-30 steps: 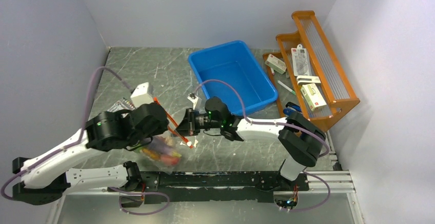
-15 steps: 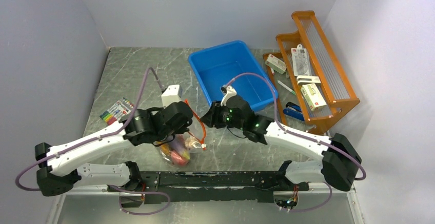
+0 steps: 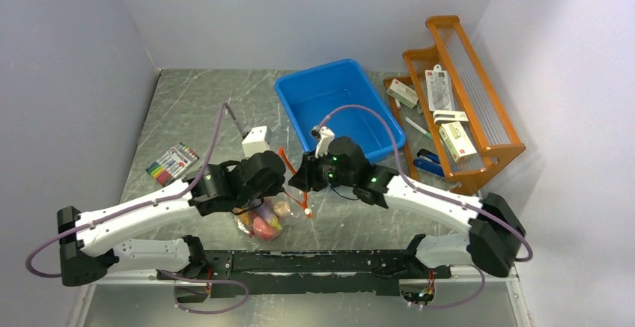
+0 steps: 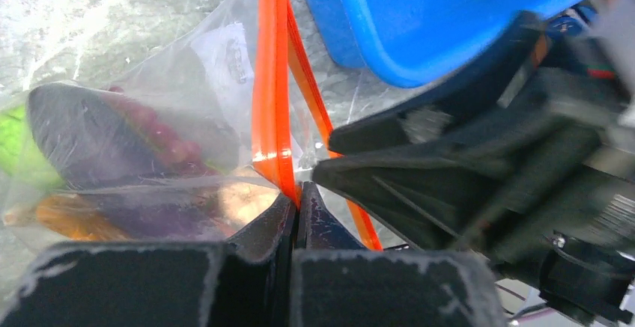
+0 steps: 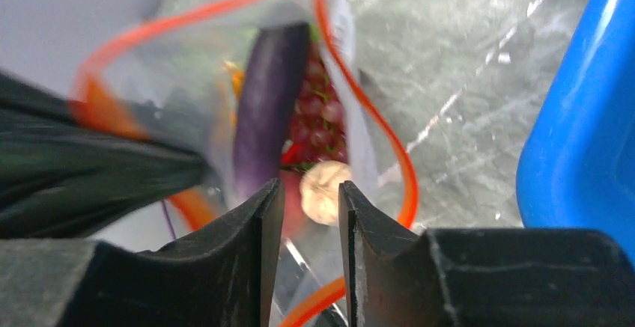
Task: Open the zip-top bag and remove the fake food
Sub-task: Open the zipper of the food storage bag at the center of the board.
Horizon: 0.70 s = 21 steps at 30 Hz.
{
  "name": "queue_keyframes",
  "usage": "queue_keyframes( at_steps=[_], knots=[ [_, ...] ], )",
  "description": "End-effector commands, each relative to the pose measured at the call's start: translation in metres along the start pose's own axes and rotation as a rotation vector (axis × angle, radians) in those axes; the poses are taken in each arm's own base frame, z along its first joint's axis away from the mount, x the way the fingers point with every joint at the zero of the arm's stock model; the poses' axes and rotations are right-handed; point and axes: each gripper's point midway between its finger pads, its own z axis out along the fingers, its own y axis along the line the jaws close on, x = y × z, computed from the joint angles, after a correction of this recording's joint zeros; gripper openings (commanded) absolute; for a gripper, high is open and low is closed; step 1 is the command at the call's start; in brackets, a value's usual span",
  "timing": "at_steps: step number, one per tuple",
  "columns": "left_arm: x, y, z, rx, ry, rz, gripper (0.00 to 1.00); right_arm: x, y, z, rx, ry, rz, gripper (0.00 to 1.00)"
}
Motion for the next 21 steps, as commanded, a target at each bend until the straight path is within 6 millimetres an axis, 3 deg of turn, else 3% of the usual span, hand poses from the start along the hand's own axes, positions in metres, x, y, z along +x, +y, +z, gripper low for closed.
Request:
queue_keyframes(
  at_steps=[1,9,12,18,21],
  knots=[
    [-0.005,-0.009,-0.009,0.108,-0.033,-0.06,0.07,0.024,-0.008,0.014,0.013,0.13,0.025,0.37],
    [-0.002,0.016,-0.023,0.048,-0.016,-0.086,0.07,0.014,-0.021,0.005,0.112,0.11,-0.024,0.48],
    [-0.004,0.015,-0.027,0.081,-0.026,-0.102,0.07,0.016,-0.027,0.004,0.113,0.107,-0.013,0.51],
    [-0.001,0.003,-0.024,0.154,-0.022,-0.088,0.07,0.025,0.041,0.005,-0.286,0.171,-0.028,0.41],
    [0.0,0.002,-0.021,0.134,-0.01,-0.082,0.07,0.024,0.056,0.005,-0.348,0.163,-0.045,0.3]
  ],
)
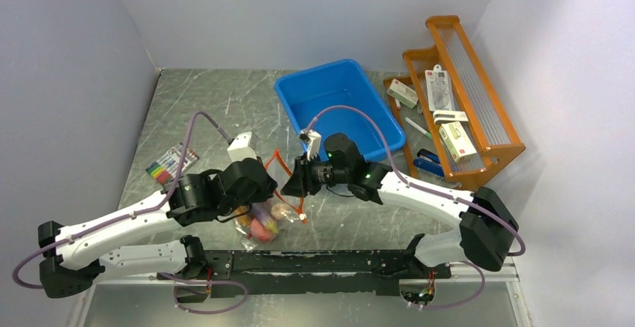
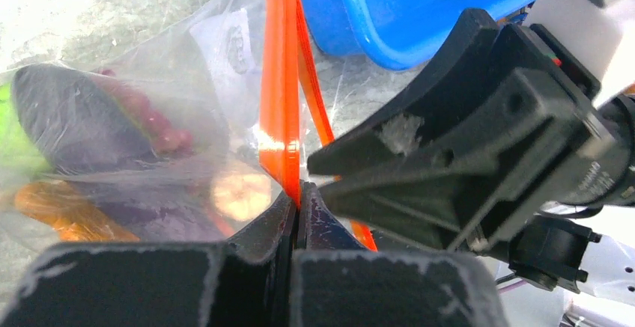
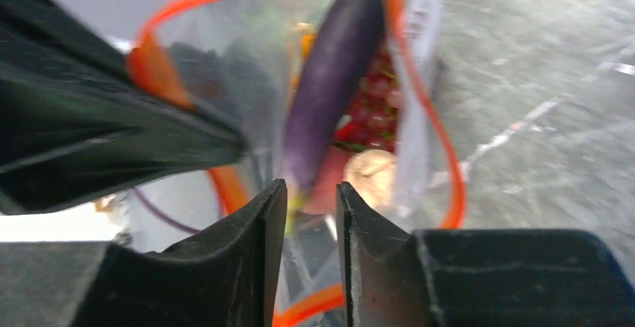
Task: Open the zip-top bag and remove the fake food
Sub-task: Open the zipper of the food storage bag at the center of the board, then pick up the fake vegetable from the zipper food storage bag.
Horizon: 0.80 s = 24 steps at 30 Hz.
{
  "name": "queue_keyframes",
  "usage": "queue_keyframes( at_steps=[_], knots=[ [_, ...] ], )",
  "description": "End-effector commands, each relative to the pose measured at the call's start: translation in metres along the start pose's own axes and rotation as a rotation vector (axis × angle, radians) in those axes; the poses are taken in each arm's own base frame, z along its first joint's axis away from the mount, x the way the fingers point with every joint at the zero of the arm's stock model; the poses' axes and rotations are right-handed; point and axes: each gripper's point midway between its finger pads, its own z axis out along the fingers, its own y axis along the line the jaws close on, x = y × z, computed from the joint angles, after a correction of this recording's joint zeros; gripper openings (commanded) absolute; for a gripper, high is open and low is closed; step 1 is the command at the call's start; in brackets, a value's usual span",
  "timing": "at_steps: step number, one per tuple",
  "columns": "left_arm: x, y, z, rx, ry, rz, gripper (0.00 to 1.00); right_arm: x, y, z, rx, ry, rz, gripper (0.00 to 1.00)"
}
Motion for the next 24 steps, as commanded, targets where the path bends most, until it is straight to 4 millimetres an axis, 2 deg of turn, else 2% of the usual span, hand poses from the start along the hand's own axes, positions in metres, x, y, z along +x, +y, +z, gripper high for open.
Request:
queue_keyframes(
  at_steps=[1,4,6,8,11,13,16,18,21,24],
  knots=[
    [-0.001,-0.013,0.004,0.028,0.007,0.004,0.07,0.0,0.037,0.005,-0.193,0.017,-0.047,0.27],
    [-0.002,-0.02,0.006,0.04,0.01,0.003,0.07,0.013,0.017,0.019,-0.122,0.078,-0.014,0.26],
    [-0.001,-0.026,0.007,0.063,0.013,0.006,0.07,0.028,0.002,0.029,-0.076,0.151,0.01,0.26],
    [-0.002,-0.03,0.007,0.081,0.015,0.01,0.07,0.039,-0.021,0.038,0.03,0.191,0.032,0.26],
    [-0.003,-0.026,0.003,0.064,0.012,0.0,0.07,0.038,-0.077,0.027,0.356,0.174,0.024,0.3],
    [-0.005,-0.018,0.001,0.038,0.004,-0.015,0.07,0.027,-0.094,0.01,0.491,0.125,-0.005,0.31],
    [-0.007,-0.009,-0.003,0.021,-0.013,-0.025,0.07,0.01,-0.096,-0.008,0.548,0.038,-0.031,0.34],
    [-0.009,-0.008,-0.005,0.029,-0.022,-0.028,0.07,0.006,-0.087,-0.009,0.494,0.022,-0.053,0.36],
    [-0.009,-0.012,-0.007,0.064,-0.022,-0.023,0.08,0.009,-0.063,0.003,0.35,0.055,-0.055,0.37],
    [-0.007,-0.018,-0.006,0.09,-0.01,-0.012,0.12,0.011,-0.029,0.012,0.161,0.059,-0.003,0.37]
  ],
)
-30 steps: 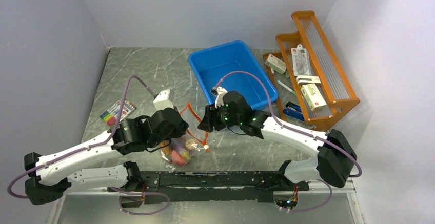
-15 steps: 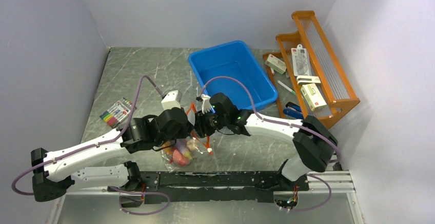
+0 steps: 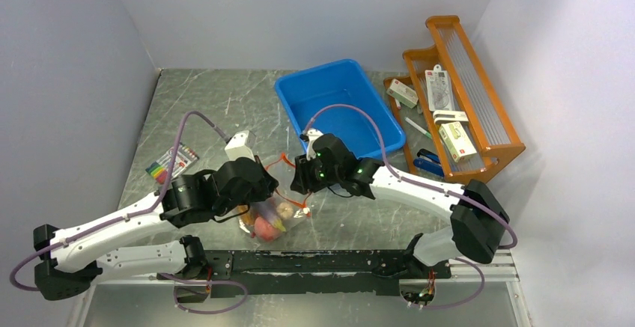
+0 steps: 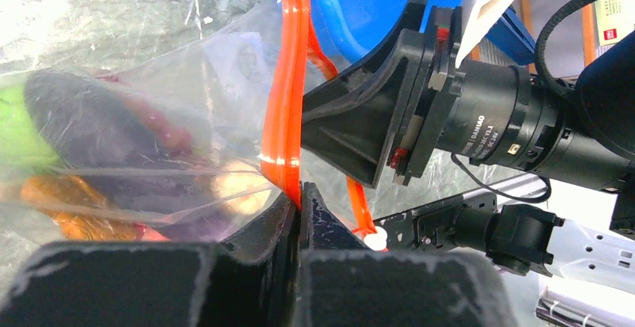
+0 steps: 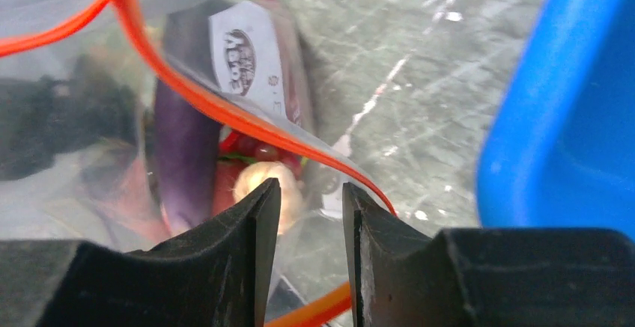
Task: Open the zip-top bag and remove the fake food
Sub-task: Pick up the fake vegetable from the zipper food storage bag.
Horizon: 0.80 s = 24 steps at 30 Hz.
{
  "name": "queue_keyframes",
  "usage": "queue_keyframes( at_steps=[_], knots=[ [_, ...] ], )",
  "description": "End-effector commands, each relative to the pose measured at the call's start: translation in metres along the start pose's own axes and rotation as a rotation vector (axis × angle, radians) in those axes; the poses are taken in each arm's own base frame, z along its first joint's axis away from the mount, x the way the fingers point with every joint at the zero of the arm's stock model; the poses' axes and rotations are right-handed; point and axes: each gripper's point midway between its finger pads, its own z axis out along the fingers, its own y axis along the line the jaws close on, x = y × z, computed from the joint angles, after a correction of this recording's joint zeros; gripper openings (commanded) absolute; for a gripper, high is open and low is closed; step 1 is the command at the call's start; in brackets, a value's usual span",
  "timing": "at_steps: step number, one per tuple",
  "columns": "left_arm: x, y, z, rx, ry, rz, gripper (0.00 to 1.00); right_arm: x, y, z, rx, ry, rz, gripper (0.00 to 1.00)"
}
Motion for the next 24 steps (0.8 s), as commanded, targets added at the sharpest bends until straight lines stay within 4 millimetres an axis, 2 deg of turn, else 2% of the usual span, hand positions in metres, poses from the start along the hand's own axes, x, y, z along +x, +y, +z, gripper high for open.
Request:
queue_keyframes(
  at_steps=[1,4,5,7,9,11,16,21,24],
  knots=[
    [-0.001,-0.01,0.002,0.039,-0.003,0.01,0.13,-0.001,0.042,-0.003,-0.24,-0.002,0.03,0.37],
    [0.001,-0.015,0.005,0.042,0.012,0.02,0.18,-0.007,0.066,-0.009,-0.377,-0.035,0.038,0.38],
    [0.001,-0.018,0.006,0.049,0.017,0.026,0.25,-0.007,0.067,-0.006,-0.384,-0.028,0.037,0.38],
    [0.0,-0.022,0.005,0.059,0.02,0.026,0.47,0.003,0.054,0.008,-0.308,0.036,0.041,0.38],
    [-0.002,-0.023,0.003,0.062,0.016,0.019,0.75,0.016,0.036,0.019,-0.22,0.096,0.042,0.39],
    [-0.004,-0.019,0.0,0.053,0.008,0.01,0.87,0.026,0.025,0.025,-0.178,0.133,0.043,0.4],
    [-0.004,0.006,-0.004,-0.009,-0.02,-0.021,0.99,0.04,0.03,0.028,-0.238,0.153,0.075,0.41],
    [-0.02,0.057,-0.008,-0.172,-0.132,-0.114,1.0,0.045,0.05,0.023,-0.37,0.169,0.129,0.44],
    [-0.037,0.054,0.004,-0.085,-0.19,-0.066,1.0,0.047,0.05,0.024,-0.374,0.186,0.133,0.44]
  ],
)
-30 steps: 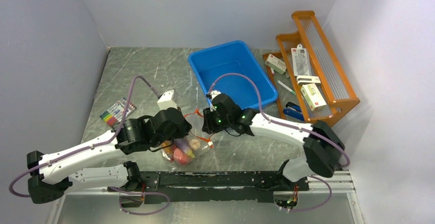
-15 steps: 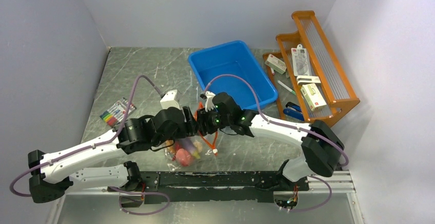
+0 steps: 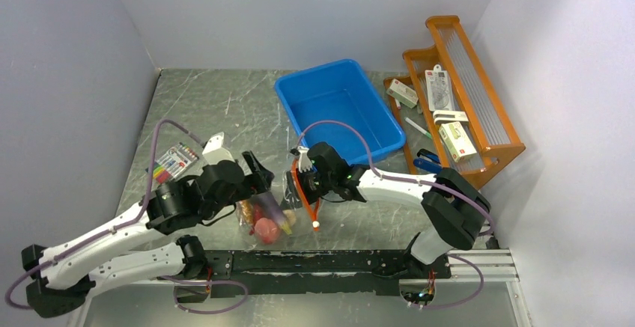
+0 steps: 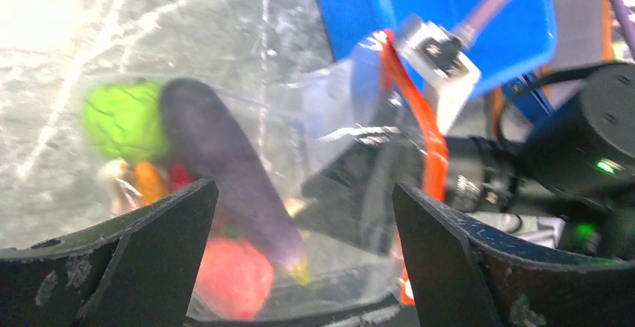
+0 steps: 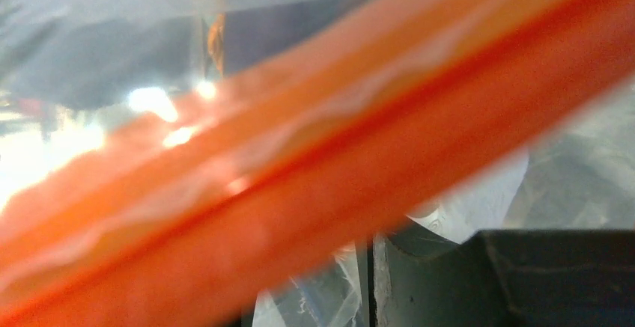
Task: Open the zip-top bag and remove the fake food
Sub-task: Pick up the fake vegetable from the zipper food storage bag.
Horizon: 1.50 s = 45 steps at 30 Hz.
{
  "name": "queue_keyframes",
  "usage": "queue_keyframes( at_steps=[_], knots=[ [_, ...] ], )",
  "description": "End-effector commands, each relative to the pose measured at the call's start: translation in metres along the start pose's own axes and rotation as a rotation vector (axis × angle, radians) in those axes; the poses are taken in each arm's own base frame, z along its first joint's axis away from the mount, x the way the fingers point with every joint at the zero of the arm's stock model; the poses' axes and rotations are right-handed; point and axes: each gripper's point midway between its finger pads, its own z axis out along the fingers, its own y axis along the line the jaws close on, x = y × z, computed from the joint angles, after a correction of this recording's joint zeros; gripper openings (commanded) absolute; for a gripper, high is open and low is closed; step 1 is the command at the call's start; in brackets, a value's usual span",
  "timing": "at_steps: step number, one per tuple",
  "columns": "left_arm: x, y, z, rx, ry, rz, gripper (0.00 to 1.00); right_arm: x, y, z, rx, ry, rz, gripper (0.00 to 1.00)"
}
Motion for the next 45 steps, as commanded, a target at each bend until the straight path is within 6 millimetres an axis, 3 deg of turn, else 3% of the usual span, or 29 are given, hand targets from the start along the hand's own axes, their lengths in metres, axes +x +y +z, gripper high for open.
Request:
queue_keyframes(
  at_steps=[1,3,5,8,11,14,16,20,25,30,35,40,42,45],
  knots=[
    [-0.015,0.01,0.021,0.024,-0.037,0.039,1.0,-0.003,0.012,0.001,-0.064,0.005,0.006,0.45],
    [-0.011,0.018,0.044,0.005,0.059,0.06,1.0,-0.003,0.006,-0.001,-0.026,0.0,0.006,0.45],
    [-0.02,0.045,0.056,-0.149,0.072,0.005,0.96,-0.004,0.004,-0.003,-0.008,-0.009,0.004,0.45],
    [-0.043,0.043,0.047,-0.091,-0.072,-0.075,1.0,-0.002,0.004,-0.006,-0.004,-0.011,0.013,0.45],
    [-0.052,0.059,0.037,-0.056,-0.174,-0.189,1.0,0.003,0.011,-0.006,-0.049,0.003,0.024,0.45],
    [-0.031,0.093,0.036,-0.156,-0.139,-0.25,1.0,0.003,0.015,-0.008,-0.07,0.008,0.005,0.46],
    [-0.014,0.103,0.042,-0.168,-0.096,-0.266,0.99,0.001,0.02,-0.01,-0.094,-0.004,-0.019,0.46],
    [0.016,0.107,0.056,-0.15,0.009,-0.28,1.0,0.002,0.033,-0.014,-0.162,0.006,-0.03,0.48],
    [0.039,0.106,0.063,-0.108,0.08,-0.323,1.0,0.002,0.043,-0.014,-0.215,0.001,-0.027,0.48],
    [0.041,0.106,0.058,-0.037,0.037,-0.378,0.91,0.011,0.04,-0.004,-0.184,0.043,-0.006,0.48],
    [0.039,0.111,0.047,-0.041,0.008,-0.396,0.76,0.006,0.01,0.008,0.11,0.01,-0.044,0.46],
    [0.035,0.112,0.039,-0.041,0.001,-0.382,0.66,0.008,0.01,0.016,0.114,0.03,-0.045,0.44],
    [0.037,0.113,0.038,-0.048,0.012,-0.377,0.69,0.01,0.013,0.019,0.095,0.033,-0.042,0.43],
    [0.04,0.122,0.034,-0.11,0.025,-0.383,0.81,0.011,0.008,0.022,0.116,0.04,-0.032,0.44]
  ],
)
